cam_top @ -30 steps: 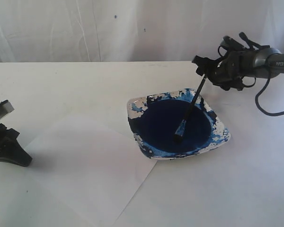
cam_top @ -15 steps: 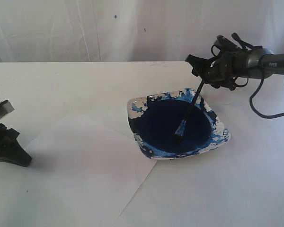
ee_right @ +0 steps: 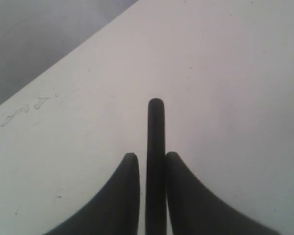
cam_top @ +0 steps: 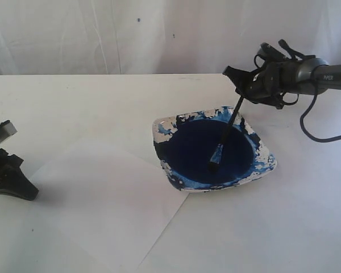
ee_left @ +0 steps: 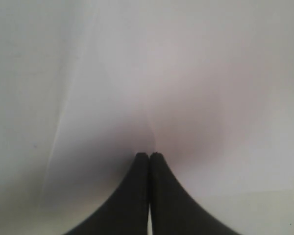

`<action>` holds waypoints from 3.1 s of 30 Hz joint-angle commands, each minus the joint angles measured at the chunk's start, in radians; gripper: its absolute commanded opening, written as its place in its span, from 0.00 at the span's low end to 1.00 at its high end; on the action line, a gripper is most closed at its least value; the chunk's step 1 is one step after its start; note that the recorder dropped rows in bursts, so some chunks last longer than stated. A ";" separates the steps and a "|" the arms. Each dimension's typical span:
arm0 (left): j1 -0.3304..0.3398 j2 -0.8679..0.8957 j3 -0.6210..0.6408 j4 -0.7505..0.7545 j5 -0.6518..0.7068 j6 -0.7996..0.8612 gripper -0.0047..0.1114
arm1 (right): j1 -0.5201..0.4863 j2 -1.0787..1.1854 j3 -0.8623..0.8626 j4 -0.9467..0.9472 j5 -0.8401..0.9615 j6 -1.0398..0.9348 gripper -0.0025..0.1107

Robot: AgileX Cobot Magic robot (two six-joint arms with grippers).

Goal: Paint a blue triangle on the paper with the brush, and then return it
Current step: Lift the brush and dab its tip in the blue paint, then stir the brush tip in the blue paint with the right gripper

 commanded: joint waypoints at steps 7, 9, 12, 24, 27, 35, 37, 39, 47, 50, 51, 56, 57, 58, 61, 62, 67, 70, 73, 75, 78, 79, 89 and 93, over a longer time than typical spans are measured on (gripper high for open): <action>0.000 -0.003 0.005 0.001 -0.002 0.002 0.04 | -0.002 -0.001 -0.003 -0.003 -0.021 0.005 0.08; 0.000 -0.003 0.005 0.001 -0.002 0.002 0.04 | -0.002 -0.001 -0.003 -0.003 -0.035 0.008 0.05; 0.000 -0.003 0.005 0.001 -0.002 0.002 0.04 | -0.002 -0.001 -0.003 -0.003 -0.085 0.047 0.02; 0.000 -0.003 0.005 0.001 -0.002 0.002 0.04 | 0.009 -0.148 -0.003 -0.007 -0.153 0.114 0.02; 0.000 -0.003 0.005 0.001 -0.002 0.002 0.04 | 0.044 -0.166 -0.003 -0.007 -0.211 0.114 0.02; 0.000 -0.003 0.005 0.003 -0.002 0.002 0.04 | 0.077 -0.129 0.001 0.033 -0.335 0.268 0.02; 0.000 -0.003 0.005 0.003 -0.002 0.002 0.04 | 0.077 -0.129 0.001 0.033 -0.335 0.268 0.02; 0.000 -0.003 0.005 0.003 -0.002 0.002 0.04 | 0.077 -0.129 0.001 0.024 -0.341 0.266 0.02; 0.000 -0.003 0.005 0.003 -0.002 0.002 0.04 | 0.064 -0.143 0.001 0.009 -0.410 0.080 0.02; 0.000 -0.003 0.005 0.003 -0.002 0.002 0.04 | 0.064 -0.152 0.001 -0.003 -0.446 0.074 0.02; 0.000 -0.003 0.005 0.003 -0.002 0.002 0.04 | 0.064 -0.155 0.001 -0.007 -0.451 0.074 0.02; 0.000 -0.003 0.005 0.003 -0.002 0.002 0.04 | 0.064 -0.160 0.005 -0.072 -0.472 0.069 0.02; 0.000 -0.003 0.005 0.003 -0.002 0.002 0.04 | 0.064 -0.165 0.014 -0.079 -0.494 0.061 0.02; 0.000 -0.003 0.005 0.003 -0.002 0.002 0.04 | 0.064 -0.172 0.034 -0.085 -0.533 0.059 0.02; 0.000 -0.003 0.005 0.003 -0.002 0.002 0.04 | 0.064 -0.202 0.119 -0.101 -0.686 0.061 0.02; 0.000 -0.003 0.005 0.003 -0.002 0.002 0.04 | 0.064 -0.214 0.153 -0.101 -0.741 0.061 0.02; 0.000 -0.003 0.005 0.003 -0.002 0.002 0.04 | 0.064 -0.277 0.320 -0.145 -1.022 0.061 0.02; 0.000 -0.003 0.005 0.003 -0.002 0.002 0.04 | 0.064 -0.315 0.404 -0.193 -1.220 0.063 0.02; 0.000 -0.003 0.005 0.003 -0.002 0.002 0.04 | 0.064 -0.355 0.466 -0.259 -1.366 0.068 0.02; 0.000 -0.003 0.005 0.003 -0.002 0.002 0.04 | 0.064 -0.381 0.500 -0.293 -1.374 0.068 0.02; 0.000 -0.003 0.005 0.003 -0.002 0.002 0.04 | 0.064 -0.430 0.551 -0.347 -1.374 0.061 0.02; 0.000 -0.003 0.005 0.003 -0.002 0.002 0.04 | 0.064 -0.452 0.574 -0.362 -1.374 0.036 0.02; 0.000 -0.003 0.005 0.003 -0.002 0.002 0.04 | 0.064 -0.545 0.690 -0.352 -1.374 -0.143 0.02; 0.000 -0.003 0.005 0.003 -0.002 0.002 0.04 | 0.064 -0.503 0.689 -0.176 -1.374 -0.179 0.02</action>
